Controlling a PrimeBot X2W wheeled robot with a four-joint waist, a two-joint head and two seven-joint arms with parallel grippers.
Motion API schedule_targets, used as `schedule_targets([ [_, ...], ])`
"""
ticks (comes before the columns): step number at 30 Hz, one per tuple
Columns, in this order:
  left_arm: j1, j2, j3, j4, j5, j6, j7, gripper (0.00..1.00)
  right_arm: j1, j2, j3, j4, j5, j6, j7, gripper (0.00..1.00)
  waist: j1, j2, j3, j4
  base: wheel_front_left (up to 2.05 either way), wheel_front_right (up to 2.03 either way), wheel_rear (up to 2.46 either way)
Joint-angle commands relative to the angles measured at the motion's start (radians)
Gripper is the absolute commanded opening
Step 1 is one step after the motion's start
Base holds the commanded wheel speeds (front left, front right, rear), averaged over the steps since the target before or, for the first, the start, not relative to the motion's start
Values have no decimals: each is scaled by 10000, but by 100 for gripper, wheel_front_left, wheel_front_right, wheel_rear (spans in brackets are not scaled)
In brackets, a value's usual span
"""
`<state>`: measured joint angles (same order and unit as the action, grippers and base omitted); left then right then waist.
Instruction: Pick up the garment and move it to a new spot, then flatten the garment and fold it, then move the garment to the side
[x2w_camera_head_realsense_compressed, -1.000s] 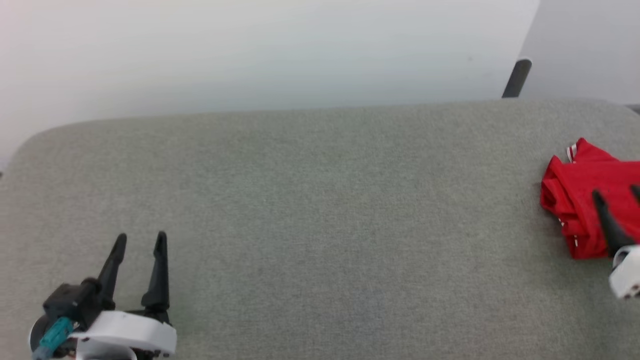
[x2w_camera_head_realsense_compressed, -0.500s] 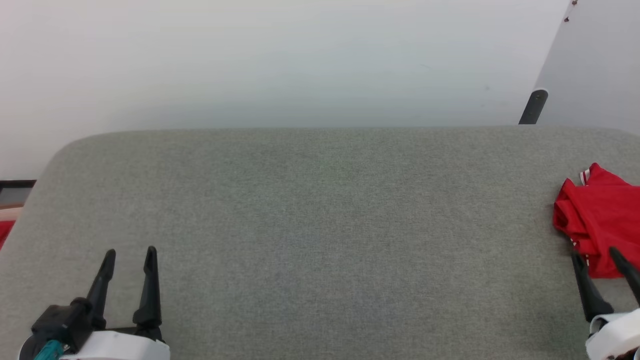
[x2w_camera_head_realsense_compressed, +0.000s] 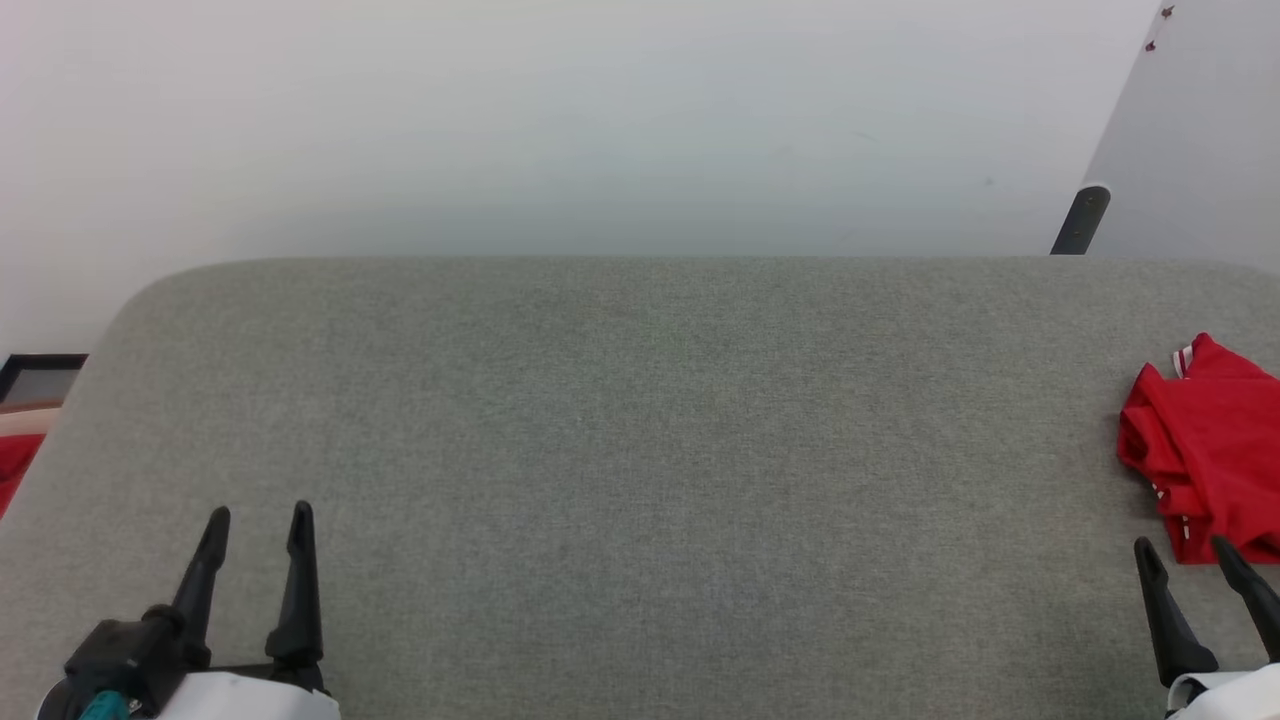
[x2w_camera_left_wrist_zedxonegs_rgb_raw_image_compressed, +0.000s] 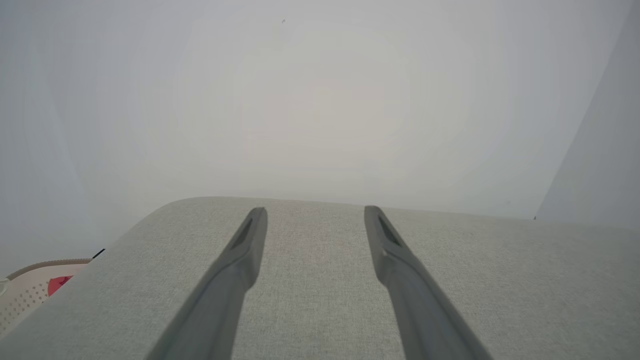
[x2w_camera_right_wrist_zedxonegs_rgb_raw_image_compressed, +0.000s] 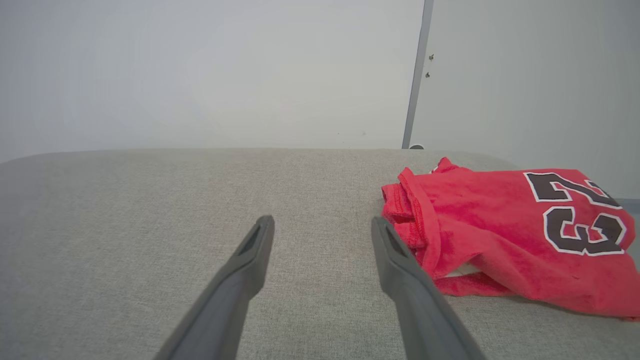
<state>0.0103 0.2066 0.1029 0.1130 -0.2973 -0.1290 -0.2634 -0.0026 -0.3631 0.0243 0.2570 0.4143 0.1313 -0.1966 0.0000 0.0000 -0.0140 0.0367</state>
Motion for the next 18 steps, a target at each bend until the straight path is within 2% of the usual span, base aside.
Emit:
schedule_targets([
  [1,114,7,1,17,22,-23,-1,100,175,62,-104,-90,-97,-12,16,100,0,0,1,-13,0,0,0],
  [18,136,34,-98,203,-95,-24,-1,100,585,347,-322,-1120,-874,-12,-190,100,0,0,6,-50,0,0,0],
])
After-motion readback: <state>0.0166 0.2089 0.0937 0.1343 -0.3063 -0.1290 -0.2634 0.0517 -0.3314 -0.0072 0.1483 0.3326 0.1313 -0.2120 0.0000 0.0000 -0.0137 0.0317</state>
